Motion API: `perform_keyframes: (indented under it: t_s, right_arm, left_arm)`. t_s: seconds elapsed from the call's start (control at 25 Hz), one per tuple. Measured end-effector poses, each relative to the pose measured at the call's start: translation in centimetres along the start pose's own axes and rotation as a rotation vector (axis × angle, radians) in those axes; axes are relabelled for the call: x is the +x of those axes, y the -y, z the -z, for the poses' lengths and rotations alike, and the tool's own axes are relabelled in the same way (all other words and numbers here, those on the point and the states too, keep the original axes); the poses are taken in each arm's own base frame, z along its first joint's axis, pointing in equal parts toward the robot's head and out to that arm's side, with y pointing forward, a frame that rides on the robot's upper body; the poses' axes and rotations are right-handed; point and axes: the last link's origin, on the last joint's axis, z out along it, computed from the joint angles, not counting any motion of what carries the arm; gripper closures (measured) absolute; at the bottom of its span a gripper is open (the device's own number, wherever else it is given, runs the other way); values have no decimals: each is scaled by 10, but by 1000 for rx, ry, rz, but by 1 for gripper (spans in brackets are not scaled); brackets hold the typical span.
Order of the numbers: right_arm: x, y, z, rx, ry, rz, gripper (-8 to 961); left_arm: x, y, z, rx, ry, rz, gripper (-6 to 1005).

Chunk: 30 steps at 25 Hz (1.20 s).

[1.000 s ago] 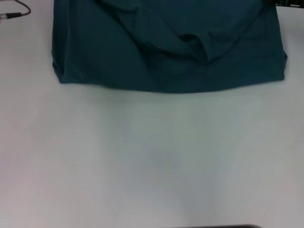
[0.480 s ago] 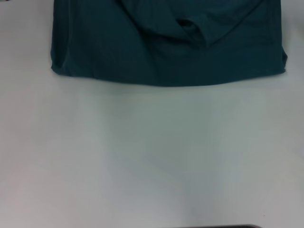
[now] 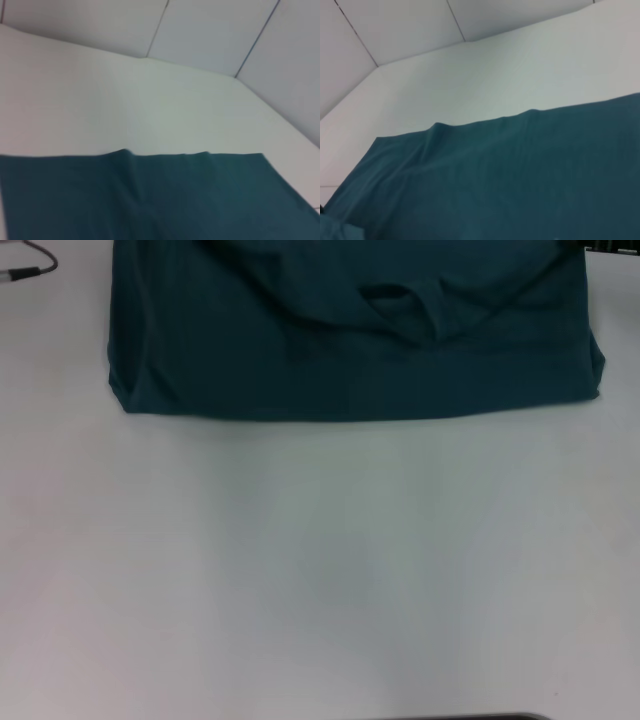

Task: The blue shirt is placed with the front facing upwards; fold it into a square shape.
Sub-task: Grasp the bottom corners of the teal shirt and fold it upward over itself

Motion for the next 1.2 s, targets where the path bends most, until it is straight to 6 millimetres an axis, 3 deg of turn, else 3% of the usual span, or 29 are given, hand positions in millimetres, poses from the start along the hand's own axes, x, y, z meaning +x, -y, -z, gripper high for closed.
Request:
perform_keyframes:
  t_s: [0.36, 0.84, 1.08, 1.2]
  right_arm:
    - [13, 1, -4, 10, -19, -10, 904]
    - [20, 1, -11, 35, -32, -12, 898]
    - [23, -1, -15, 35, -53, 5, 895]
    - [24, -1, -16, 39, -57, 11, 893]
  left_arm:
    - [-21, 13, 4, 49, 3, 36, 999]
    - [-36, 12, -1, 70, 9, 50, 999]
    - [-45, 18, 0, 108, -2, 68, 907]
    - [-46, 21, 1, 124, -9, 76, 797]
